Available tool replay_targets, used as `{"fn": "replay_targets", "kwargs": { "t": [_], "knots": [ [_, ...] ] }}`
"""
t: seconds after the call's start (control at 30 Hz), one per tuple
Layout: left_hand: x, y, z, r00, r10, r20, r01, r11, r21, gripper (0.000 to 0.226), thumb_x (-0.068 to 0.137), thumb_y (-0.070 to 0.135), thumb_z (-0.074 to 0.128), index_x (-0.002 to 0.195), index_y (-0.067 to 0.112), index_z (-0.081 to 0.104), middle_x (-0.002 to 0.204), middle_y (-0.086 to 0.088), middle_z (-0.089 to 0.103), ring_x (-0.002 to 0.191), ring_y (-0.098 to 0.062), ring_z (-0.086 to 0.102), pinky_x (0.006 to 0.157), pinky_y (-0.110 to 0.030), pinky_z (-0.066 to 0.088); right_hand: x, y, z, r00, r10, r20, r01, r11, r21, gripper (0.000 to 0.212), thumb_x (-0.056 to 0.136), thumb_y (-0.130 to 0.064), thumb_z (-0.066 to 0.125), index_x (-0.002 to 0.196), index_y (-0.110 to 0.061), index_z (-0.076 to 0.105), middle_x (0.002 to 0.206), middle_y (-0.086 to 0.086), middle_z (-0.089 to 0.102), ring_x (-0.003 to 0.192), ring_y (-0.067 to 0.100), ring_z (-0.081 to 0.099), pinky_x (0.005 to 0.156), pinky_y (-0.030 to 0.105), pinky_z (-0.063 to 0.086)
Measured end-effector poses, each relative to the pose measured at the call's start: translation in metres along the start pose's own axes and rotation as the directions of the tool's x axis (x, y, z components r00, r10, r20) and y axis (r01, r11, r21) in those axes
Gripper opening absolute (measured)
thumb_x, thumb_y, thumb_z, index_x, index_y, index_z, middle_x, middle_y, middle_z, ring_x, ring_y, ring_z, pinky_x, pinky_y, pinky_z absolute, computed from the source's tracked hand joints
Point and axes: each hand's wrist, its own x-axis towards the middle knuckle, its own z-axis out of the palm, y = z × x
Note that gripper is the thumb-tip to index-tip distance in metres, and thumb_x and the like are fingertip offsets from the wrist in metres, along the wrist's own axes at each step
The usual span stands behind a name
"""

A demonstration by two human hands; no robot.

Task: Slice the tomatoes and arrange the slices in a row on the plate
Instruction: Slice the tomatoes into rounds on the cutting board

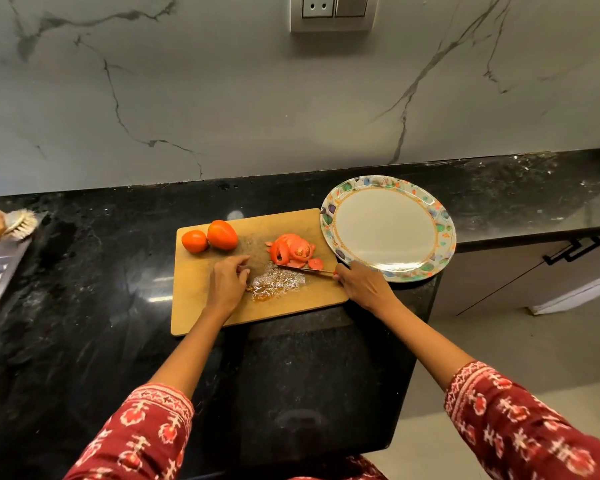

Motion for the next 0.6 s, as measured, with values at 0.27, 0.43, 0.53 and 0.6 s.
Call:
{"fn": "replay_targets", "kwargs": {
  "t": [0.27, 0.43, 0.53, 0.6],
  "knots": [
    [0.010, 0.002, 0.002, 1.000, 0.001, -0.009, -0.001, 1.000, -0.012, 0.033, 0.083, -0.002, 0.061, 0.116, -0.001, 0.062, 0.109, -0.018, 0.066, 0.095, -0.027, 0.063, 0.086, -0.032, 0.049, -0.001, -0.012, 0.001, 0.989, -0.067, -0.129, 0.070, 0.997, 0.020, 0.039, 0.096, -0.031, 0.034, 0.085, -0.004, 0.059, 0.066, 0.010, 0.057, 0.048, 0.028, 0.057, 0.040, 0.025, 0.026],
    [0.014, 0.003, 0.003, 1.000, 0.017, -0.004, -0.017, 1.000, -0.001, 0.031, 0.083, -0.003, 0.060, 0.114, -0.002, 0.062, 0.108, -0.018, 0.065, 0.096, -0.029, 0.063, 0.087, -0.035, 0.049, 0.009, -0.023, 0.004, 0.992, -0.084, -0.098, 0.083, 0.996, -0.016, 0.035, 0.102, -0.027, 0.033, 0.111, -0.001, 0.056, 0.091, 0.020, 0.061, 0.071, 0.035, 0.063, 0.051, 0.034, 0.038],
    [0.015, 0.002, 0.004, 1.000, 0.014, -0.001, -0.014, 1.000, 0.003, 0.030, 0.084, -0.001, 0.060, 0.115, -0.001, 0.062, 0.109, -0.017, 0.066, 0.097, -0.028, 0.063, 0.087, -0.035, 0.049, 0.023, -0.024, -0.001, 0.997, 0.014, -0.073, -0.017, 0.999, -0.040, 0.039, 0.104, -0.029, 0.025, 0.126, -0.005, 0.045, 0.120, 0.021, 0.053, 0.094, 0.035, 0.061, 0.068, 0.036, 0.045],
    [0.014, 0.002, 0.003, 1.000, 0.011, -0.001, -0.011, 1.000, 0.001, 0.030, 0.085, 0.000, 0.060, 0.115, 0.000, 0.062, 0.109, -0.016, 0.066, 0.097, -0.027, 0.062, 0.086, -0.034, 0.049, 0.029, -0.025, -0.005, 0.995, 0.066, -0.077, -0.069, 0.997, -0.033, 0.036, 0.104, -0.028, 0.026, 0.123, -0.006, 0.045, 0.118, 0.018, 0.054, 0.095, 0.034, 0.061, 0.071, 0.037, 0.047]
  ]
}}
